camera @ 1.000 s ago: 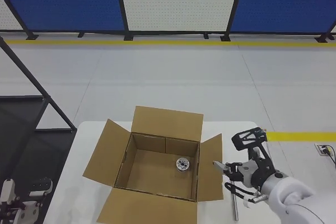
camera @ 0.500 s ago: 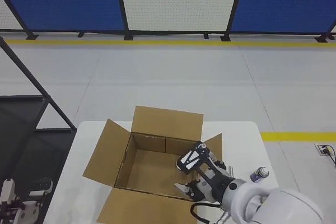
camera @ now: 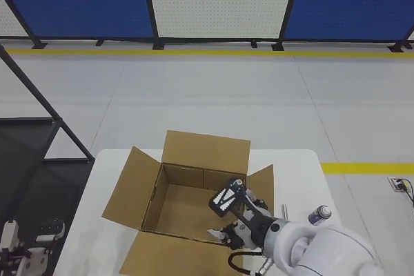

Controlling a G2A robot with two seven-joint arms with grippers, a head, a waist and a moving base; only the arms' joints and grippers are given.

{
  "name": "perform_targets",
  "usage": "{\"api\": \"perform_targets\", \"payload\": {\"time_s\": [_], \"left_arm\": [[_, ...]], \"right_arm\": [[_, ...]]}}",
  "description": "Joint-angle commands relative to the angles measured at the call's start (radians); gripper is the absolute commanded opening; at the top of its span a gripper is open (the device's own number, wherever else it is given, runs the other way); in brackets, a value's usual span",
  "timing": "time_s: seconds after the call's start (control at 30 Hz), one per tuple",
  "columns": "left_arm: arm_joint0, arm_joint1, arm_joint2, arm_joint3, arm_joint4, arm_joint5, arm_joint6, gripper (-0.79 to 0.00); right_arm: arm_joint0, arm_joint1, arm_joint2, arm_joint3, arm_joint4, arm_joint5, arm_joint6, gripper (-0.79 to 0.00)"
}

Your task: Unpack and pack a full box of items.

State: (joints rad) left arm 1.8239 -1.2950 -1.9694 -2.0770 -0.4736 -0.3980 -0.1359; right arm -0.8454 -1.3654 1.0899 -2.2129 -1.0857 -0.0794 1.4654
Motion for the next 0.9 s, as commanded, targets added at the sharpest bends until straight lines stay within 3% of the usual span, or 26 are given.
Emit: {"api": "perform_targets", "payload": {"time_s": [0.0, 0.4, 0.87], "left_arm": [[0.0, 0.0, 0.0, 0.0, 0.0, 0.0, 0.0, 0.0], [0.0, 0.0, 0.0, 0.0, 0.0, 0.0, 0.0, 0.0], [0.0, 0.0, 0.0, 0.0, 0.0, 0.0, 0.0, 0.0]], "right_arm": [[0.054, -0.006, -0.034, 0.071, 0.028, -0.009, 0.002, 0.0], [0.41, -0.072, -0.24, 0.595, 0.164, -0.005, 0.043, 0.0], [0.517, -0.093, -0.359, 0.873, 0.131, -0.095, 0.07, 0.0]]}}
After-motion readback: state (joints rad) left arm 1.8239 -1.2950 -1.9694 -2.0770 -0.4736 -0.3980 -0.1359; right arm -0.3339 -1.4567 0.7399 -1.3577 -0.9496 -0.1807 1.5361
